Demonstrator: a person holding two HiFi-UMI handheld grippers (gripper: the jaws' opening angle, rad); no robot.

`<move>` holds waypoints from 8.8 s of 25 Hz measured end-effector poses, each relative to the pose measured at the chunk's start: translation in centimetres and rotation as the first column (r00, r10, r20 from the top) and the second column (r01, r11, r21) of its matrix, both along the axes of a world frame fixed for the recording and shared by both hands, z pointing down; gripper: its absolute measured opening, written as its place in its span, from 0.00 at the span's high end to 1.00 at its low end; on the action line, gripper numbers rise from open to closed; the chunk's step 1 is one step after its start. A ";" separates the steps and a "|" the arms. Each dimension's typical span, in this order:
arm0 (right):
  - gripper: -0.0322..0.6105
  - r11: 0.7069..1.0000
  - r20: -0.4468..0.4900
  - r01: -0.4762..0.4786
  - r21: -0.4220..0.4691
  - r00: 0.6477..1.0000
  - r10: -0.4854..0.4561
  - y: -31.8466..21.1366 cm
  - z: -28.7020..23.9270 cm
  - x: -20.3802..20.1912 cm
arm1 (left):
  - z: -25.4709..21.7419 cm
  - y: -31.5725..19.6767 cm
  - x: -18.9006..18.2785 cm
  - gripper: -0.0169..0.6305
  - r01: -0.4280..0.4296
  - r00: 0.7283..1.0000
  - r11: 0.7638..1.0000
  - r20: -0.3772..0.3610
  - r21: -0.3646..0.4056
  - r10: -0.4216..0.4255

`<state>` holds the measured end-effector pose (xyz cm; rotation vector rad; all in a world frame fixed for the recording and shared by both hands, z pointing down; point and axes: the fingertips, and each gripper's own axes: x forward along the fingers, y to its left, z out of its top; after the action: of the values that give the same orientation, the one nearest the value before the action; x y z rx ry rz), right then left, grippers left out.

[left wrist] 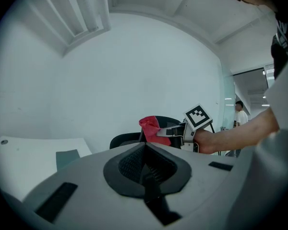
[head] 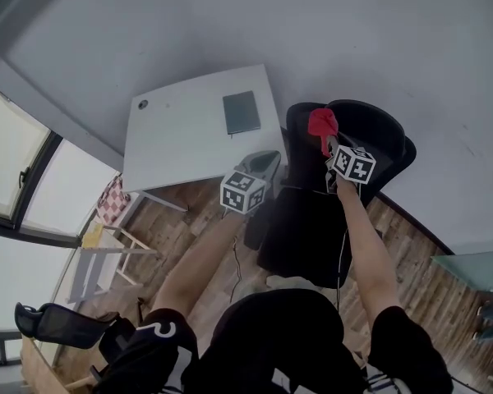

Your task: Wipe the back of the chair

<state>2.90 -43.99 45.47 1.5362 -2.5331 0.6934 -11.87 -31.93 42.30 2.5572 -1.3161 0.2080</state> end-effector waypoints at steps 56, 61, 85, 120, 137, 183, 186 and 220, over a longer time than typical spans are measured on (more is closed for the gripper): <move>0.85 0.945 -0.061 -0.315 -0.088 0.949 0.310 3.3 11.7 -1.2 | 7.4 -9.7 -4.6 0.94 -0.260 0.965 0.961 -0.047 -0.093 0.257; 0.85 0.968 -0.084 -0.227 -0.107 0.972 0.218 1.0 15.2 -6.2 | 10.8 -10.0 -5.3 0.94 -0.289 0.956 0.950 0.012 -0.115 0.293; 0.85 0.950 -0.279 -0.303 -0.070 0.921 0.273 -4.4 18.6 3.6 | 12.2 -8.9 1.4 0.94 -0.251 0.967 0.961 0.022 -0.115 0.255; 0.85 0.802 -0.375 -0.596 -0.039 0.753 0.541 5.3 18.3 31.4 | 11.9 -5.3 11.5 0.94 -0.227 0.972 0.965 0.038 -0.133 0.234; 0.85 0.988 -0.220 -0.142 -0.057 0.967 0.126 3.3 18.7 2.8 | 14.0 -5.7 1.8 0.94 -0.144 0.989 0.981 0.023 -0.131 0.148; 0.85 0.925 -0.381 -0.361 -0.121 0.877 0.293 0.0 25.9 22.8 | 19.6 -4.6 13.6 0.94 -0.180 0.981 0.967 0.039 -0.180 0.190; 0.85 0.904 -0.397 -0.411 -0.117 0.854 0.337 0.8 25.6 26.2 | 19.5 -4.1 14.8 0.94 -0.200 0.977 0.963 0.039 -0.179 0.210; 0.85 0.976 -0.301 0.069 -0.208 0.945 -0.131 3.0 31.0 -4.6 | 23.4 -3.1 -1.7 0.94 0.045 0.999 0.974 0.031 -0.221 -0.039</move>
<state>-1.70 -40.98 76.43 1.3231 -2.2191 0.6079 -13.56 -35.03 65.74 2.3456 -1.2765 0.3605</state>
